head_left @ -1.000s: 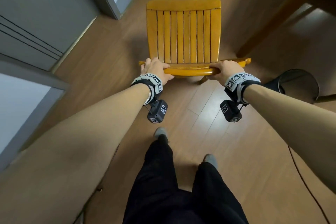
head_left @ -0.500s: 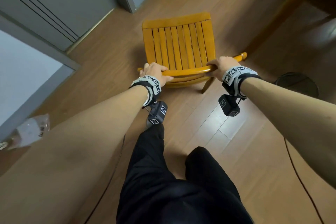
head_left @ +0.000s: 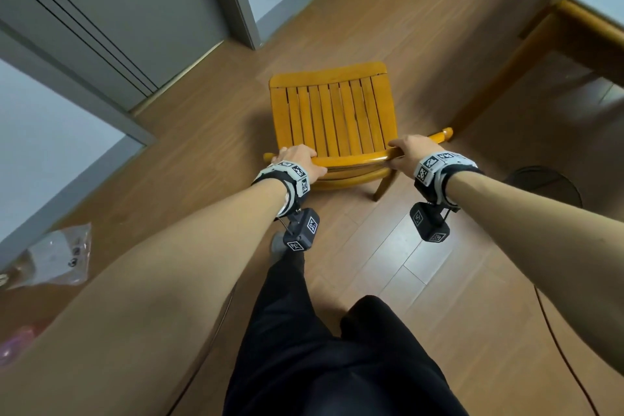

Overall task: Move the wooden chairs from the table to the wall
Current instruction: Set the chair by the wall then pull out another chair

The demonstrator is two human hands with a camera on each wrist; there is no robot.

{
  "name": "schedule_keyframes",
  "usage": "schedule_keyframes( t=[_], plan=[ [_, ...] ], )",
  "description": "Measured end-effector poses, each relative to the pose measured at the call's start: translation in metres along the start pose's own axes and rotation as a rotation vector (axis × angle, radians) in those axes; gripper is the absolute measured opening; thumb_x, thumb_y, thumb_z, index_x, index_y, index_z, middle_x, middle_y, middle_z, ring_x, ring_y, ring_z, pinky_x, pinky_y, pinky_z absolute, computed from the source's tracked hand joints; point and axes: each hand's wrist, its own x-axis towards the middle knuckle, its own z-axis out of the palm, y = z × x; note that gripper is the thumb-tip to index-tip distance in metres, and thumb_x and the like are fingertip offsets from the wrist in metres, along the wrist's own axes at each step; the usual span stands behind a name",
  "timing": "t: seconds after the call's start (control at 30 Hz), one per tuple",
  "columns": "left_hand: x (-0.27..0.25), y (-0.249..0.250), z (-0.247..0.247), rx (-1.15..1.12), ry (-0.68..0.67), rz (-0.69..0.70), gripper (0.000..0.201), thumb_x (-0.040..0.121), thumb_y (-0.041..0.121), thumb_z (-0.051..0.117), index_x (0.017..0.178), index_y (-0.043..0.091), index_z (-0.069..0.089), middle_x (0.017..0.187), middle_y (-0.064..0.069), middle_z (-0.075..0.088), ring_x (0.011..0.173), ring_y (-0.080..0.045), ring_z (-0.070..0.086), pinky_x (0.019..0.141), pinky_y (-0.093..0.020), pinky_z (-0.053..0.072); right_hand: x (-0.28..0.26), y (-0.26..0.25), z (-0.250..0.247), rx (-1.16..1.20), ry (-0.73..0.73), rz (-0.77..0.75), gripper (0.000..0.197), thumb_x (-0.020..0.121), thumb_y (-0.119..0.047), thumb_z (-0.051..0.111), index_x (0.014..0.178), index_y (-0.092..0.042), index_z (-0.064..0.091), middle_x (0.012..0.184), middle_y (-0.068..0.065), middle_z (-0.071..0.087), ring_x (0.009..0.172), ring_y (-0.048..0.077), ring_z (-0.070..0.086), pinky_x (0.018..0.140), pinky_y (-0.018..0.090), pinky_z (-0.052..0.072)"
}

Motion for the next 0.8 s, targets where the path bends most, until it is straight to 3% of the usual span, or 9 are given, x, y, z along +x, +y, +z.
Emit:
schedule_keyframes(
  t=[0.13, 0.23, 0.3, 0.37, 0.43, 0.57, 0.67, 0.8],
  plan=[
    [-0.016, 0.031, -0.017, 0.062, 0.048, 0.028, 0.055, 0.093, 0.038, 0.063, 0.145, 0.023, 0.052, 0.147, -0.010, 0.048, 0.132, -0.031, 0.045, 0.108, -0.045, 0.040, -0.021, 0.008, -0.019, 0.080, 0.031, 0.035, 0.051, 0.095, -0.025, 0.061, 0.145, -0.021, 0.051, 0.132, 0.009, 0.062, 0.107, 0.026, 0.063, 0.079, 0.034, 0.055],
    [-0.025, 0.063, -0.030, 0.064, 0.077, 0.052, 0.058, 0.091, 0.040, 0.063, 0.146, 0.024, 0.051, 0.150, -0.007, 0.047, 0.134, -0.030, 0.045, 0.108, -0.047, 0.041, -0.041, 0.027, -0.041, 0.085, 0.056, 0.029, 0.056, 0.095, -0.028, 0.059, 0.149, -0.022, 0.048, 0.142, 0.009, 0.057, 0.121, 0.029, 0.058, 0.094, 0.037, 0.052],
    [-0.032, 0.090, -0.039, 0.065, 0.096, 0.077, 0.059, 0.090, 0.043, 0.063, 0.145, 0.025, 0.052, 0.145, -0.006, 0.053, 0.126, -0.029, 0.053, 0.101, -0.045, 0.048, -0.056, 0.043, -0.058, 0.111, 0.076, 0.048, 0.056, 0.094, -0.031, 0.059, 0.149, -0.022, 0.049, 0.142, 0.008, 0.058, 0.122, 0.029, 0.058, 0.097, 0.038, 0.050],
    [-0.034, 0.117, -0.048, 0.074, 0.098, 0.109, 0.054, 0.091, 0.044, 0.061, 0.141, 0.023, 0.055, 0.129, -0.006, 0.064, 0.108, -0.027, 0.062, 0.089, -0.038, 0.053, -0.067, 0.059, -0.077, 0.135, 0.094, 0.067, 0.056, 0.093, -0.031, 0.059, 0.147, -0.023, 0.051, 0.140, 0.007, 0.059, 0.121, 0.029, 0.060, 0.097, 0.037, 0.050],
    [-0.034, 0.144, -0.058, 0.109, 0.101, 0.143, 0.047, 0.092, 0.042, 0.060, 0.134, 0.020, 0.060, 0.121, -0.005, 0.067, 0.095, -0.024, 0.062, 0.079, -0.034, 0.052, -0.070, 0.074, -0.097, 0.132, 0.109, 0.085, 0.054, 0.092, -0.031, 0.059, 0.145, -0.025, 0.054, 0.139, 0.007, 0.060, 0.121, 0.030, 0.059, 0.098, 0.037, 0.049],
    [-0.020, 0.186, -0.076, 0.181, 0.101, 0.172, 0.049, 0.090, 0.040, 0.060, 0.136, 0.022, 0.058, 0.123, -0.003, 0.065, 0.094, -0.025, 0.064, 0.080, -0.035, 0.056, -0.066, 0.104, -0.134, 0.134, 0.118, 0.117, 0.048, 0.091, -0.030, 0.059, 0.139, -0.025, 0.060, 0.134, 0.008, 0.064, 0.115, 0.031, 0.062, 0.095, 0.037, 0.052],
    [0.008, 0.218, -0.095, 0.219, 0.105, 0.209, 0.023, 0.088, 0.037, 0.061, 0.109, 0.028, 0.061, 0.104, -0.004, 0.061, 0.084, -0.025, 0.058, 0.079, -0.036, 0.055, -0.051, 0.132, -0.161, 0.140, 0.132, 0.131, 0.047, 0.093, -0.033, 0.060, 0.139, -0.024, 0.059, 0.134, 0.008, 0.063, 0.117, 0.031, 0.062, 0.097, 0.039, 0.052],
    [0.065, 0.269, -0.116, 0.246, 0.109, 0.231, 0.017, 0.089, 0.033, 0.062, 0.102, 0.025, 0.056, 0.095, -0.004, 0.054, 0.082, -0.027, 0.052, 0.071, -0.032, 0.047, -0.016, 0.174, -0.195, 0.145, 0.153, 0.161, 0.047, 0.094, -0.031, 0.058, 0.140, -0.023, 0.058, 0.135, 0.010, 0.063, 0.118, 0.032, 0.062, 0.097, 0.039, 0.052]
  ],
)
